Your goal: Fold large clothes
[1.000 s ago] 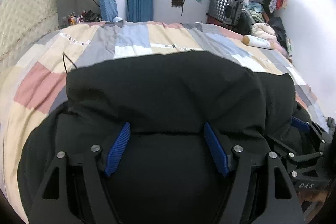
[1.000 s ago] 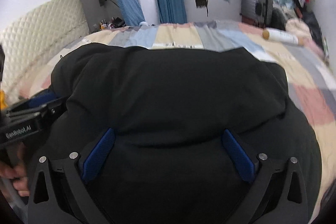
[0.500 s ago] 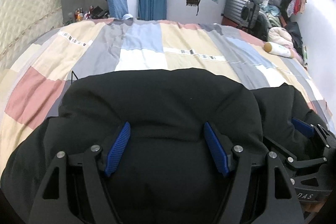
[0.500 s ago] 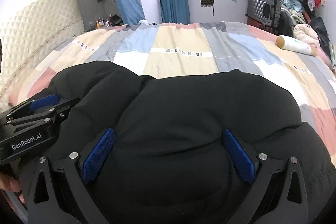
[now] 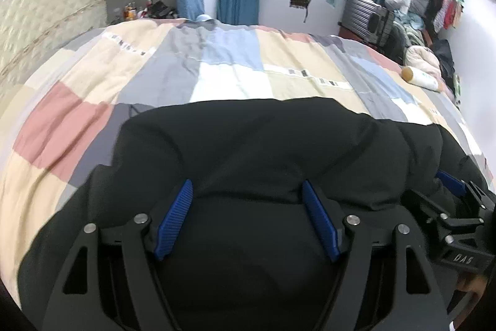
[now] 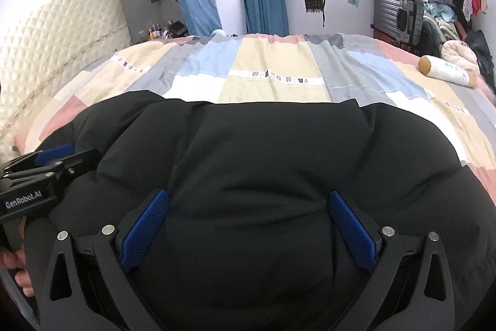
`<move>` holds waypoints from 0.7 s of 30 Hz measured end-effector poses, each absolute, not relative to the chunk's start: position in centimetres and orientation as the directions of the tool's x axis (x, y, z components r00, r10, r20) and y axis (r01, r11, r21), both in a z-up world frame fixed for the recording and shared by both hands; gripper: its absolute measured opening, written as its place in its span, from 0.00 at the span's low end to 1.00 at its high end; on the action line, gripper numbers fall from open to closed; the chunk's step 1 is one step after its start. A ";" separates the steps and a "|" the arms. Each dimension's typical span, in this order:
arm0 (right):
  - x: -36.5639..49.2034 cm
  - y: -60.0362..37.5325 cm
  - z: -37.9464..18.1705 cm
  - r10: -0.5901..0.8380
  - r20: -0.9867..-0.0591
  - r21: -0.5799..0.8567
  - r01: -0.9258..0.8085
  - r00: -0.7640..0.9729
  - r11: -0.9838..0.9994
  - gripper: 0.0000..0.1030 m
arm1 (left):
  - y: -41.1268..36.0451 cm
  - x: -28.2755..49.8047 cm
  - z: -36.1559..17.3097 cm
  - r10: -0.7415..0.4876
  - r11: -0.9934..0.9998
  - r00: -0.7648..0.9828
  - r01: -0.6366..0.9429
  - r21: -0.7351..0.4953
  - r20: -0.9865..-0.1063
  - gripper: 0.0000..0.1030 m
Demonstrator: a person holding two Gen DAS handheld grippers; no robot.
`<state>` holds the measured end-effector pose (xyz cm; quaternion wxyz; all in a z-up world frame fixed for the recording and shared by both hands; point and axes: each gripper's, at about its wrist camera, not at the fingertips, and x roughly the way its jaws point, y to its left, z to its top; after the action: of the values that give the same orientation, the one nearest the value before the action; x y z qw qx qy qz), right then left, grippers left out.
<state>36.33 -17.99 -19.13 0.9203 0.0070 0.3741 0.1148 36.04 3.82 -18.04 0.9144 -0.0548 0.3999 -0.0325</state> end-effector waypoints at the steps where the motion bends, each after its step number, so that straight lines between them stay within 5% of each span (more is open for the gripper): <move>1: 36.4 -18.1 -19.1 0.218 -0.687 0.102 -0.205 0.693 0.973 1.00 | 4.1 36.0 -18.1 -0.101 0.992 0.677 0.012 -0.126 -0.729 0.72; 21: 35.6 -25.1 -19.2 0.153 -0.681 0.107 -0.110 0.716 0.988 0.98 | 8.6 35.3 -19.7 -0.017 0.995 0.667 -0.065 -0.080 -0.745 0.73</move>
<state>35.63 -25.06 -19.18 0.9258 0.0294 0.3700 0.0710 35.34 8.63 -19.70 0.9115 -0.0498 0.4081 0.0132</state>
